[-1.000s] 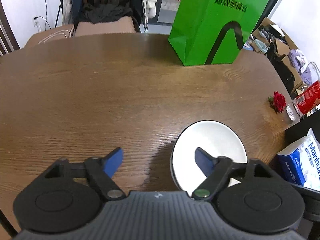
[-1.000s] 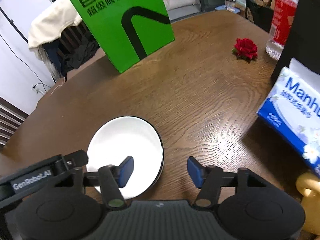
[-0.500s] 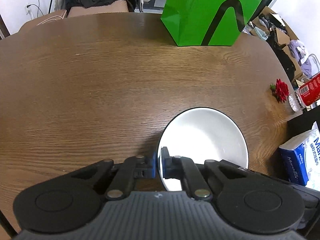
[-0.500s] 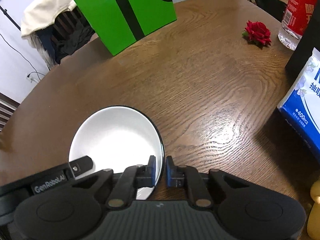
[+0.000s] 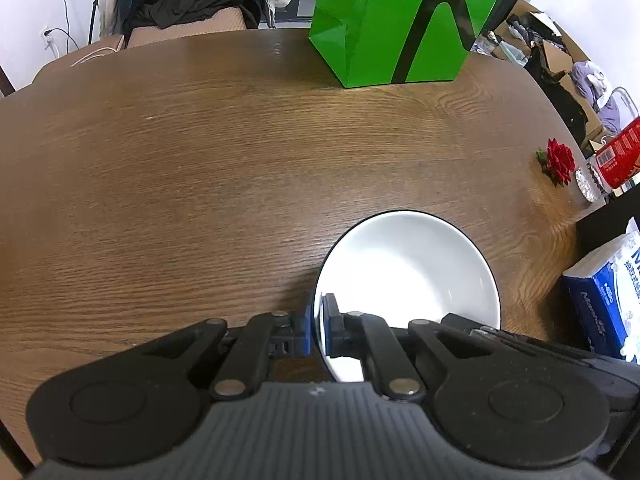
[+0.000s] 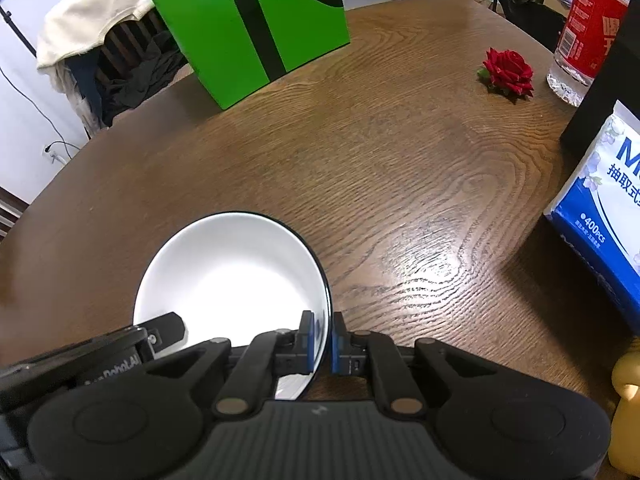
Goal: Organize plates and bowls
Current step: 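Lift the small white bowl and carry it toward the blue bowl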
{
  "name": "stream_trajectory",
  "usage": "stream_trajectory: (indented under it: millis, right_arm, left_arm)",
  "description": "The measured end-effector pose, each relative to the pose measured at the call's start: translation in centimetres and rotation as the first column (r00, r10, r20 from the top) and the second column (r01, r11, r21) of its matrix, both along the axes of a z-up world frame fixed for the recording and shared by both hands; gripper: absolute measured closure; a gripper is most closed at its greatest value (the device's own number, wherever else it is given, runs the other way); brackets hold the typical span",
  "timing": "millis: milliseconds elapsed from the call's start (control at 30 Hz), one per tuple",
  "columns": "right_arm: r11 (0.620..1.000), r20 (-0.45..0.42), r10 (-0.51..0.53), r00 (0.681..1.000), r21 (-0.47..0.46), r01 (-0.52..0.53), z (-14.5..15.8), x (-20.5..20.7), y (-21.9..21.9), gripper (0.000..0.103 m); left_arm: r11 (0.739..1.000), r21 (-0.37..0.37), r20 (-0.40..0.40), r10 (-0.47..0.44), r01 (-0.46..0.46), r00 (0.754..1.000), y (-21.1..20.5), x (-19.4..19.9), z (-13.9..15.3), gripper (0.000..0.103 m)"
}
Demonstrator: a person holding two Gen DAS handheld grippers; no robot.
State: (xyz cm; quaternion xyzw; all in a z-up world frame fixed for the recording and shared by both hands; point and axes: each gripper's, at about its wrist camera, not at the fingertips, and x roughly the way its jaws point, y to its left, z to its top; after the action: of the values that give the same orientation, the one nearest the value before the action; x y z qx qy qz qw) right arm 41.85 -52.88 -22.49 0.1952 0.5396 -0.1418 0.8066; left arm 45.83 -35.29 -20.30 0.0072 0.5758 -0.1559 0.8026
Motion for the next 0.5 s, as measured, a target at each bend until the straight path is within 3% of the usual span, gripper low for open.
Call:
stream_trajectory:
  millis: [500]
  right_arm:
    - [1.000, 0.031, 0.026, 0.999, 0.009, -0.026, 0.9, -1.2, 1.1, 0.095]
  left_arm:
    - [1.000, -0.015, 0.026, 0.005, -0.004, 1.000, 1.8, -1.4, 1.6, 0.097]
